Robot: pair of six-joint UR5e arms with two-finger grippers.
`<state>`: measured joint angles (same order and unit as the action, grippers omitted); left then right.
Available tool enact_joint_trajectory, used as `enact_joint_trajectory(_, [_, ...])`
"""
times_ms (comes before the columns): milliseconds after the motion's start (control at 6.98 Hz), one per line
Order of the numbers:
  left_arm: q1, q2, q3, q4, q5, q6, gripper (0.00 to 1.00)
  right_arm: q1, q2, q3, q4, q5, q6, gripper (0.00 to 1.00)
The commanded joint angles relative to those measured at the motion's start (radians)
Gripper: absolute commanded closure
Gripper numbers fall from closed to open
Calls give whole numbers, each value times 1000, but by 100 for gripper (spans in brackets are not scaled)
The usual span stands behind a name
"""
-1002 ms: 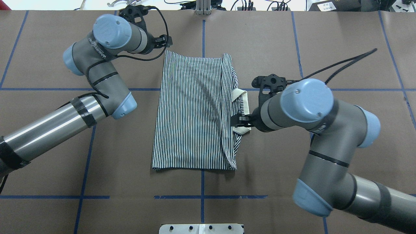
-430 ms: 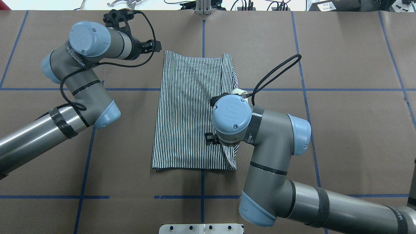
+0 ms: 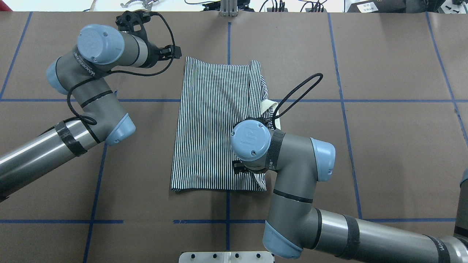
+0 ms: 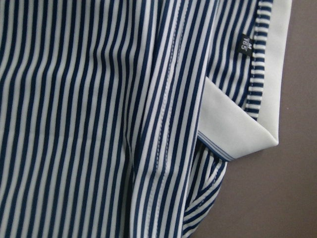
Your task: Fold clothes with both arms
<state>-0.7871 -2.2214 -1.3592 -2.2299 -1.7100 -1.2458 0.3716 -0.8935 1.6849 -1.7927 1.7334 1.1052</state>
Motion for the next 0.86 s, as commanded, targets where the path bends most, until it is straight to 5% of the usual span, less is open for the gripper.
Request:
enact_joint_trajectory(0, [0,0,2,-1,0,0,0,-2,-16,-5,-7,5,-16,0])
enact_joint_trajectory(430, [0,-1,2,-4,-2,-1,0,18,-24,10,-89,-3,-73,0])
enact_joint_trajectory(716, [2,-3,0,-4,-2,-3,0,47,-182,132,-85,-9,-122,0])
